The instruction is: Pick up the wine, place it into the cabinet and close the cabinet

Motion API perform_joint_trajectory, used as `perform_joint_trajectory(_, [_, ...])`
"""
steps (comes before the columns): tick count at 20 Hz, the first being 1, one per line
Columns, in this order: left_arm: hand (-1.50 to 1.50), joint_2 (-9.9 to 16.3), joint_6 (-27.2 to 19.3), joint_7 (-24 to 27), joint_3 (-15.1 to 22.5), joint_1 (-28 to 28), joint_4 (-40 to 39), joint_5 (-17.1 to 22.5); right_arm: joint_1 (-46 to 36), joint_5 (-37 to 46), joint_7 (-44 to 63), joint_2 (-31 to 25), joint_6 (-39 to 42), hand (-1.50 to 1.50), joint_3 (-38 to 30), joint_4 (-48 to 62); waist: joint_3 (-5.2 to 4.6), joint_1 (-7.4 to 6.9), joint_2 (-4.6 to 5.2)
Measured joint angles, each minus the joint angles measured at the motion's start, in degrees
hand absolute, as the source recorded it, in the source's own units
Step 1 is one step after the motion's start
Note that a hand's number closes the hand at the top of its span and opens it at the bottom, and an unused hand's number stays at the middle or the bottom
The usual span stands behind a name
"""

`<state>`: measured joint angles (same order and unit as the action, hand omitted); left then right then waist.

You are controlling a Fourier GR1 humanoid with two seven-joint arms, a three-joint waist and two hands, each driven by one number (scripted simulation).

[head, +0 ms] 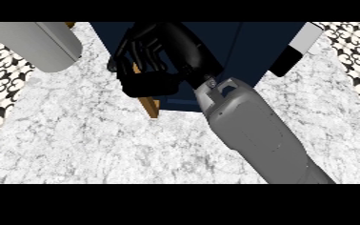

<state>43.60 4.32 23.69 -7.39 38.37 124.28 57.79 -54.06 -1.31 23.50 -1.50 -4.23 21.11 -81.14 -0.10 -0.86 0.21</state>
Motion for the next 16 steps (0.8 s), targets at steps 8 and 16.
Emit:
perform_joint_trajectory(8, [-1.5,-2.88,-5.62,-4.16,6.65,-6.8,0.96,-4.62,-2.26,-1.6,-8.25,-0.04,6.01,1.5,-2.54,7.33,-0.34,-0.22,-0.99])
perform_joint_trajectory(16, [-1.5,-5.82,-9.47,-4.99,11.52,-12.21,-0.93,-8.28,-3.9,-1.65,-15.08,-1.11,9.57,1.5,-3.24,11.84,-0.89,-0.6,-1.34])
